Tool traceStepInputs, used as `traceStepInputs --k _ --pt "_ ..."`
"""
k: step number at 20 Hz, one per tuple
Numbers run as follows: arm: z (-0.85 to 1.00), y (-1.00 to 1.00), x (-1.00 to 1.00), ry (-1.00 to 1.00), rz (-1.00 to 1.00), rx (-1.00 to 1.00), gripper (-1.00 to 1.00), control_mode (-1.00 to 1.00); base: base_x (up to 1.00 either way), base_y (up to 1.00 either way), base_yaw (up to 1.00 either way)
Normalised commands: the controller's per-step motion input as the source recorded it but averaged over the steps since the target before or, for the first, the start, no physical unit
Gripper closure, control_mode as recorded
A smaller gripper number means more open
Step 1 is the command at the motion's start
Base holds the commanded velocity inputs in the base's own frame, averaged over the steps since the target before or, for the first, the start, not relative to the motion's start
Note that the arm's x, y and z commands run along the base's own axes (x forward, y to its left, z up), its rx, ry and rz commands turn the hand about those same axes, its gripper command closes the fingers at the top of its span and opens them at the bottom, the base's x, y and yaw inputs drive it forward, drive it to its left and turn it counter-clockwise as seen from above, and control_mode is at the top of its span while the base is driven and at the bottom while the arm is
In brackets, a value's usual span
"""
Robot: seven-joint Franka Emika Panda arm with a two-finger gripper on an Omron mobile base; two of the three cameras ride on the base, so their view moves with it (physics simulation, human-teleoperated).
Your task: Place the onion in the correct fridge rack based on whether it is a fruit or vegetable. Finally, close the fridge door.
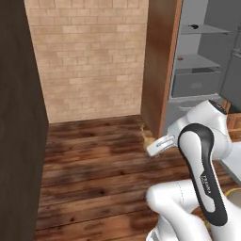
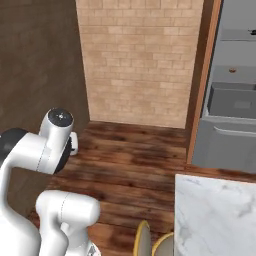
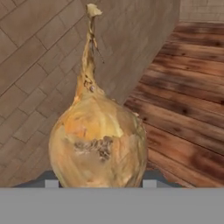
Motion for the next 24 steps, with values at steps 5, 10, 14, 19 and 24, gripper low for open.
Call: traceStepInputs --k 5,10,14,19,24 --pt "0.00 0.00 0.00 0.00 0.00 0.00 1.00 1.00 1.00 0.00 -0.14" --pt "0.00 0.00 0.00 0.00 0.00 0.00 1.00 1.00 1.00 -0.15 -0.24" --pt "0.00 0.00 0.00 0.00 0.00 0.00 1.00 1.00 1.00 -0.21 -0.26" --pt "0.00 0.00 0.00 0.00 0.00 0.00 1.00 1.00 1.00 -0.51 -0.27" --pt "0.00 0.00 0.00 0.00 0.00 0.00 1.00 1.00 0.99 -0.89 -0.27"
